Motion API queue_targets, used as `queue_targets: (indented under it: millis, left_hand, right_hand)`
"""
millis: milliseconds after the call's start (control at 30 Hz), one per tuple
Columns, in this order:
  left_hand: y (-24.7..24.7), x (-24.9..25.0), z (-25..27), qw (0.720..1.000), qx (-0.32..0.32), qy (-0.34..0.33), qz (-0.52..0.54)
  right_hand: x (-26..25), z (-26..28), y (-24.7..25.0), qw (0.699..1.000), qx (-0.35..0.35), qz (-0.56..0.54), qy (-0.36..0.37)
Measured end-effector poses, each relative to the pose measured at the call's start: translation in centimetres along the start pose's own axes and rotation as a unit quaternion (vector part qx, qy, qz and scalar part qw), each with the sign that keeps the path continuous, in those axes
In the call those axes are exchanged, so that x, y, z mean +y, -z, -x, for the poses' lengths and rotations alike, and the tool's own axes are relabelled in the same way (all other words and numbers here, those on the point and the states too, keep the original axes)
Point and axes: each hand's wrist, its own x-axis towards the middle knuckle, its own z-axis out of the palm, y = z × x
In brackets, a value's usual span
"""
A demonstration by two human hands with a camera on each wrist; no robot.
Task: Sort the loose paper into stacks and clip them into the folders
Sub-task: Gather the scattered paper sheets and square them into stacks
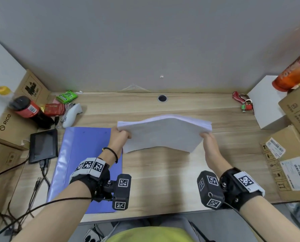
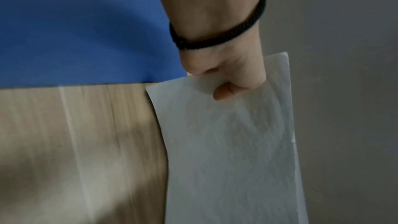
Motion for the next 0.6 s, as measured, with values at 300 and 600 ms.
queue_targets:
  millis: [300, 600]
  left_hand:
    - [-1.3, 0.8, -0.2, 0.998, -0.051, -0.020, -0.028]
    - [-0.1, -3.0, -0.2, 0.986, -0.107, 0.019, -0.129]
  right_hand:
    - [1.5, -1.8, 2.2, 0.999, 0.028, 0.008, -0.013]
    - [4.9, -2.0, 1.9, 0.994, -0.032, 0.079, -0.075]
